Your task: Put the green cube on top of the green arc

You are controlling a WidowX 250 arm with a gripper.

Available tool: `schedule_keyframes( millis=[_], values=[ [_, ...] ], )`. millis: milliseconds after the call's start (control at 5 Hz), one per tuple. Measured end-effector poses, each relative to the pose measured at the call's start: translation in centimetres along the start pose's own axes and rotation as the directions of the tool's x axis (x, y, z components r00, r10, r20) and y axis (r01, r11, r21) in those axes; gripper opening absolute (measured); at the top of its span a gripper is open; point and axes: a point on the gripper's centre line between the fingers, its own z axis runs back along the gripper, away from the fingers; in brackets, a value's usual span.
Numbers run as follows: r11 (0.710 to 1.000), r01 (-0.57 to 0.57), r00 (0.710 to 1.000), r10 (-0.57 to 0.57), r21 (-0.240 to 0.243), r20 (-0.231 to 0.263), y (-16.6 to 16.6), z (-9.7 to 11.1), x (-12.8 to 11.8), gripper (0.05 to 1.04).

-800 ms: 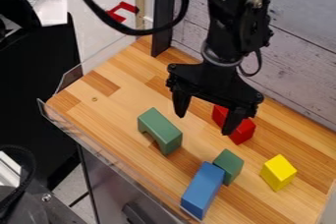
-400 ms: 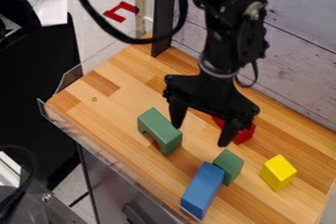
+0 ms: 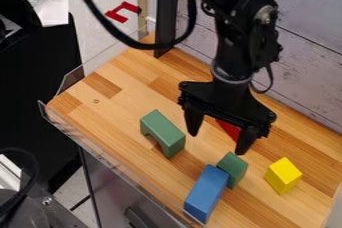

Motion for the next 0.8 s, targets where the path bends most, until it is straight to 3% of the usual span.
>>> schedule_keyframes(
  millis=[400, 800],
  values=[
    [0.991, 0.124, 0.992, -0.125, -0.048, -0.011, -1.4, -2.1, 0.8, 1.001],
    [0.988, 0.142, 0.989, -0.144, -0.064, -0.039, -1.6, -2.6, 0.5, 1.001]
  ],
)
